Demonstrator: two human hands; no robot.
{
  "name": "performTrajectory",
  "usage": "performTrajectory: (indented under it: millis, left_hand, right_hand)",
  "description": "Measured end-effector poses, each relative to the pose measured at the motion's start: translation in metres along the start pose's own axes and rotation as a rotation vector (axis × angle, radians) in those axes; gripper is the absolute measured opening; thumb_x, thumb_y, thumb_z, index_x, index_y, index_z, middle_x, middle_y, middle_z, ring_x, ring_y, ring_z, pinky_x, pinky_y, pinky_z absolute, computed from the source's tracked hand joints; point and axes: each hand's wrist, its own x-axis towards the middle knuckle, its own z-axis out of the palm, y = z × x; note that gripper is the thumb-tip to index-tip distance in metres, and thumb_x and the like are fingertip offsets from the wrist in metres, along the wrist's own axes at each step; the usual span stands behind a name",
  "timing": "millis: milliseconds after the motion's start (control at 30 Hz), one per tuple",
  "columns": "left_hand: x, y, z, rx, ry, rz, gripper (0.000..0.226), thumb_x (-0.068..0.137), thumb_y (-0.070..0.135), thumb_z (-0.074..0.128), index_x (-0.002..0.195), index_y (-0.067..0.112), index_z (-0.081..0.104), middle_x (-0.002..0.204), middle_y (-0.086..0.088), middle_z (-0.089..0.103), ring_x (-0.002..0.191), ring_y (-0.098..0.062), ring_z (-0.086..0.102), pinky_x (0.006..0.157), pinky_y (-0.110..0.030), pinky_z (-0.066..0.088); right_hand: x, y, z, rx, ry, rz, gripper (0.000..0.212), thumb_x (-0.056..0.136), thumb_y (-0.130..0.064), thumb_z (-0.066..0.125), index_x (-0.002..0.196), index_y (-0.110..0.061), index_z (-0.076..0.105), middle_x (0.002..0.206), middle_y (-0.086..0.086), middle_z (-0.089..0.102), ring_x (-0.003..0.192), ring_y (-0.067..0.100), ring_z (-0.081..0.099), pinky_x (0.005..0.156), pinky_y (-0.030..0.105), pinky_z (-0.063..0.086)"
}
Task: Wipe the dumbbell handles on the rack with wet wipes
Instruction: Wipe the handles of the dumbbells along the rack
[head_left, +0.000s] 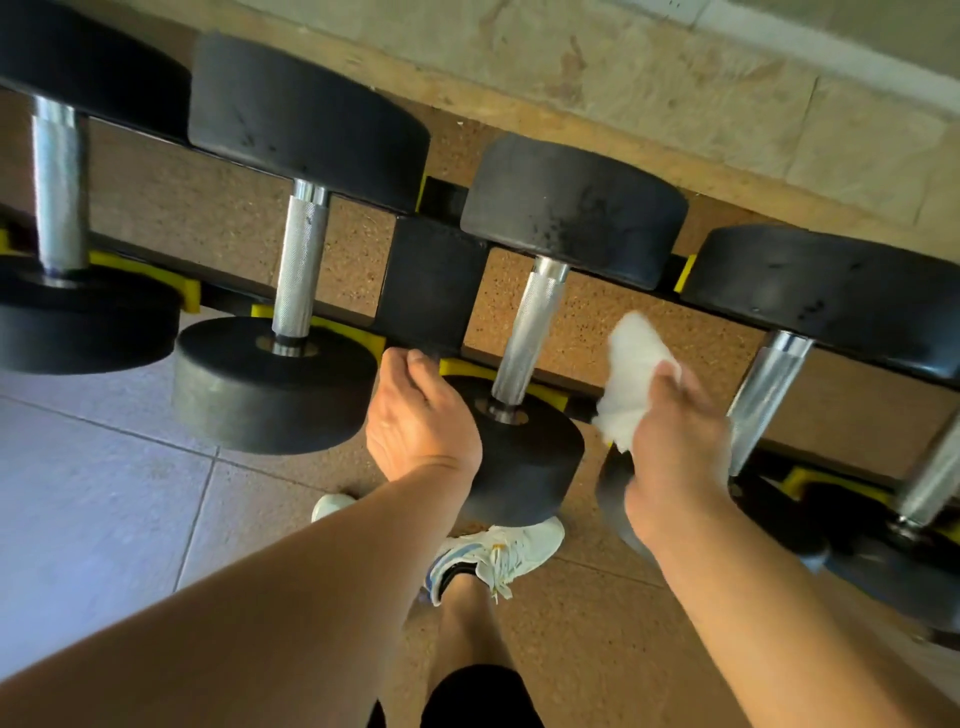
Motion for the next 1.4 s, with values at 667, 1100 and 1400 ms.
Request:
performTrajectory:
  millis: [667, 1100, 1400]
  left_hand:
    - [0.013, 0.006, -0.052, -0.111, -0.461, -0.077, 0.027, 0.104, 0.044, 0.039, 0.101, 0.023, 0.055, 0.083, 0.007, 0.057, 0.090, -0.018, 0.062, 0.071, -0.031, 0.038]
    - [0.192, 0.008, -0.219, -0.142, -0.845, -0.001, 0.033, 0.090, 0.052, 0.064, 0.071, 0.025, 0.067, 0.063, 0.003, 0.062, 0.055, -0.008, 0.053, 0.047, -0.020, 0.039]
    - [0.223, 0.036, -0.158, -0.122, -0.746, 0.049, 0.026, 0.093, 0.051, 0.059, 0.104, 0.028, 0.064, 0.107, 0.002, 0.060, 0.081, -0.009, 0.057, 0.044, -0.011, 0.042]
  right_hand:
    - [-0.066, -0.046, 0.062, -1.380, -0.517, -0.389, 0.021, 0.100, -0.027, 0.050, 0.117, -0.023, 0.061, 0.098, 0.001, 0.063, 0.086, 0.020, 0.062, 0.068, 0.034, 0.049]
    - [-0.175, -0.092, 0.187, -0.088, -0.515, -0.101, 0.026, 0.082, -0.030, 0.080, 0.106, -0.033, 0.072, 0.094, -0.012, 0.072, 0.088, 0.008, 0.067, 0.069, 0.021, 0.054]
    - [-0.102, -0.081, 0.232, 0.263, -0.128, 0.176, 0.037, 0.082, -0.023, 0.080, 0.114, -0.021, 0.062, 0.109, 0.001, 0.067, 0.098, 0.022, 0.067, 0.085, 0.039, 0.060]
